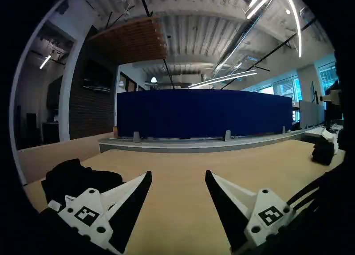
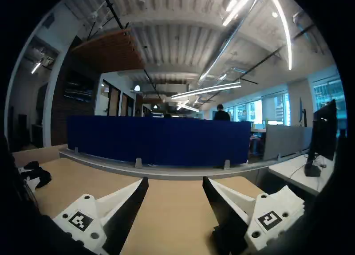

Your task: Fold towel

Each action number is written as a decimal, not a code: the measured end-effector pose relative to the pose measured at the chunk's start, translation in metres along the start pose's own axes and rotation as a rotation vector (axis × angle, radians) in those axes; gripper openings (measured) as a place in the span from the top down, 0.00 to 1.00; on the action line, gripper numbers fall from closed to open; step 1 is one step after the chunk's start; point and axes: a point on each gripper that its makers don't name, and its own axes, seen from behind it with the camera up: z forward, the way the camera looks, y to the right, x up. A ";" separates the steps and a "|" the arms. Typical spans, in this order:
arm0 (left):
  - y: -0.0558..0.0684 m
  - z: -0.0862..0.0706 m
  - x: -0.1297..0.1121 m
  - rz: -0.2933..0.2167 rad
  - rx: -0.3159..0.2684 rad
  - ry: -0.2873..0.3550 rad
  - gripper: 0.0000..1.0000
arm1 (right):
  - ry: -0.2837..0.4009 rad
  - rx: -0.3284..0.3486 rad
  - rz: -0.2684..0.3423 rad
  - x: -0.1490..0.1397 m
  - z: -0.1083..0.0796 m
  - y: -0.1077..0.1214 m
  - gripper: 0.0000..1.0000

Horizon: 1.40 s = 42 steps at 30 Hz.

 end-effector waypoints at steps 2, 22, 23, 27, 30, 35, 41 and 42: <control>0.000 0.000 0.000 0.000 0.000 0.000 0.07 | 0.003 0.002 0.009 -0.007 0.000 0.002 0.06; 0.001 0.001 -0.001 0.000 0.001 0.000 0.05 | -0.010 0.002 0.114 -0.103 -0.002 0.014 0.05; 0.001 0.001 0.000 0.000 0.001 0.000 0.05 | -0.012 -0.001 0.117 -0.106 -0.001 0.015 0.05; 0.001 0.002 0.000 0.000 0.001 0.000 0.05 | -0.021 -0.009 0.117 -0.115 -0.002 0.021 0.05; 0.001 0.002 -0.001 0.001 0.001 0.000 0.05 | -0.022 -0.006 0.113 -0.121 -0.003 0.021 0.04; 0.001 0.002 0.000 0.001 0.001 0.000 0.05 | -0.032 0.000 0.133 -0.130 -0.003 0.020 0.02; 0.001 0.002 -0.001 0.001 0.001 0.000 0.05 | -0.029 -0.004 0.144 -0.134 -0.003 0.021 0.02; 0.002 0.002 -0.001 0.001 0.001 0.000 0.05 | -0.027 -0.003 0.140 -0.134 -0.003 0.021 0.02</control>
